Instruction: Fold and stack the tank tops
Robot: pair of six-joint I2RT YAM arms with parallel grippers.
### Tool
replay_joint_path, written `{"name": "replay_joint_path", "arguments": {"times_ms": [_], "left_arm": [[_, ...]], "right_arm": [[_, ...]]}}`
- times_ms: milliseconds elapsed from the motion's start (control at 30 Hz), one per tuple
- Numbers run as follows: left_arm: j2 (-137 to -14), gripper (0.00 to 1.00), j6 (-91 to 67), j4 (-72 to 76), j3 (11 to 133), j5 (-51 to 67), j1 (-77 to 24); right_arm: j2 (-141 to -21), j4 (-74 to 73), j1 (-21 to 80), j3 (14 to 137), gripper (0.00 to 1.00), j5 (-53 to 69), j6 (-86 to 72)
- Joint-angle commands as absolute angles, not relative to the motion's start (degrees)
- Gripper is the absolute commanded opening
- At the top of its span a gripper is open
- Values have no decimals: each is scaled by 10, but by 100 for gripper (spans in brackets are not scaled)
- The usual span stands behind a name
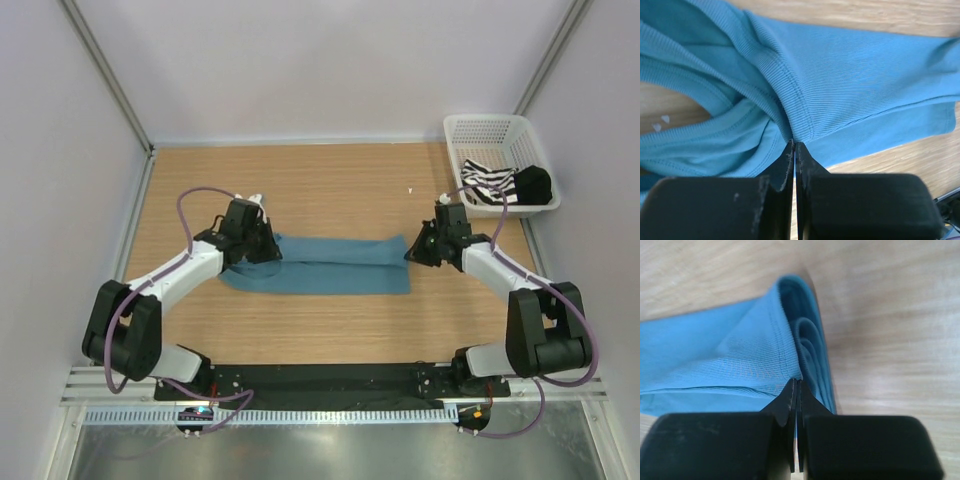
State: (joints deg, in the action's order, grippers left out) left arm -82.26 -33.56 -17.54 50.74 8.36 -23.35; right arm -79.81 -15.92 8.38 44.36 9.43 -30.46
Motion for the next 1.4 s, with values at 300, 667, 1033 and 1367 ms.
{"name": "replay_joint_path", "arguments": {"times_ms": [300,667,1033,1367], "left_arm": [[-766,0,-400,-113,376,36,-275],[-731,42,-396,-137,416,27,-276],[-830,63,-397,-185,545,7,-276],[-912,48,-395,-192,592,24,-276]], "right_arm": [[-776,-108,83,346,1,89,-345],[-762,-111,83,347,10,88,-342],[-758,-118,83,357,13,86,-335],[-764,-120,83,361,13,87,-334]]}}
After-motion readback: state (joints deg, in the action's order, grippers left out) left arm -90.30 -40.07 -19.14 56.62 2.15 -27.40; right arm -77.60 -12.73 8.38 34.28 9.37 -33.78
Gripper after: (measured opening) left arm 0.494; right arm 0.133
